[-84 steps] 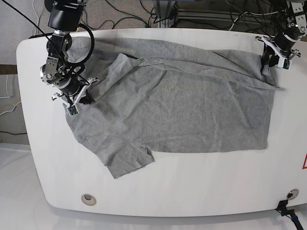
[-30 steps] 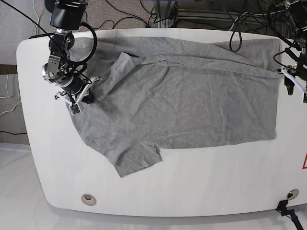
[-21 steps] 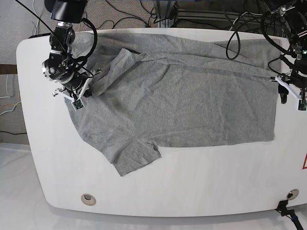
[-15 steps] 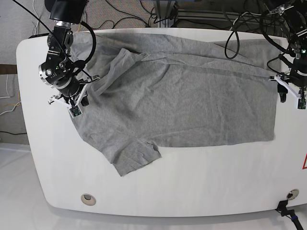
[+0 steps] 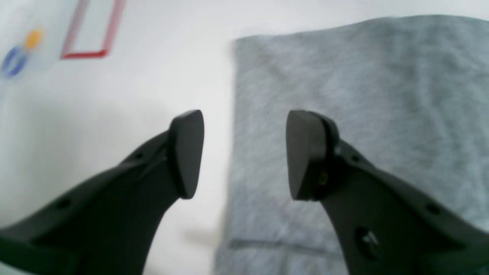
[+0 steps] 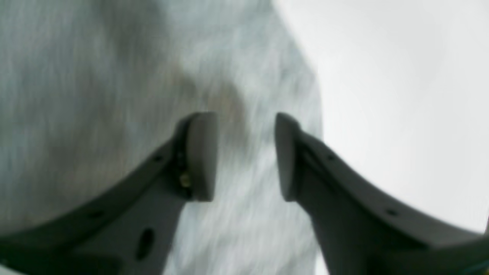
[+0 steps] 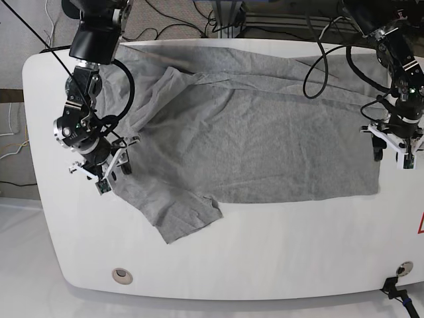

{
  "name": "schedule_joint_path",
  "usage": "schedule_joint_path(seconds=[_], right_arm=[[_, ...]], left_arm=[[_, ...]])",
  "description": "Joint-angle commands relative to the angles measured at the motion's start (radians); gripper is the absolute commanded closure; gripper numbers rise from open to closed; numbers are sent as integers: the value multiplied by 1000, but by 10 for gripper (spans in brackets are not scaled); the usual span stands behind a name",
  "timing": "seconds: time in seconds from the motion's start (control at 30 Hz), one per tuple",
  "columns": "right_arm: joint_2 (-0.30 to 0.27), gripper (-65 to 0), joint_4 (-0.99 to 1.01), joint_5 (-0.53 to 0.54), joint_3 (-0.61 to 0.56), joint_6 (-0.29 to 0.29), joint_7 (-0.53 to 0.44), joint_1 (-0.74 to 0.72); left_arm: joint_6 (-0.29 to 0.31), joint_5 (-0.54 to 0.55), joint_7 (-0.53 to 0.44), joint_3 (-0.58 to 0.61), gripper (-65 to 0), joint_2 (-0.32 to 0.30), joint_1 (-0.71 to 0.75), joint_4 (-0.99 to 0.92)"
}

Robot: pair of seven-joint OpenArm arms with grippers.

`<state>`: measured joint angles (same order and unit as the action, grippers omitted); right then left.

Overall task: Fold the T-shirt properly
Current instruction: 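Open both grippers and move them to the shirt's hem edge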

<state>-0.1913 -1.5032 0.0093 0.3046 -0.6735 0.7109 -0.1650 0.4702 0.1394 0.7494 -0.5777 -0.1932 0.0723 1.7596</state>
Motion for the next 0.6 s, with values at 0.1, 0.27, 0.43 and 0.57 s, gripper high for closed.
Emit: schedule_joint_path(seconds=[0.1, 0.27, 0.43, 0.57], right_arm=[[-14, -306, 171, 18, 1, 4, -92, -130], [-17, -304, 362, 18, 1, 4, -176, -221], [-38, -304, 524, 16, 1, 4, -242, -304], [-66, -304, 602, 16, 1, 5, -302, -338]], left_arm=[[-4, 10, -23, -1, -322, -19, -67, -71], [-4, 10, -23, -1, -322, -19, -102, -115], [-29, 9, -23, -5, -324, -19, -127, -120], [-167, 9, -23, -1, -326, -19, -128, -120]])
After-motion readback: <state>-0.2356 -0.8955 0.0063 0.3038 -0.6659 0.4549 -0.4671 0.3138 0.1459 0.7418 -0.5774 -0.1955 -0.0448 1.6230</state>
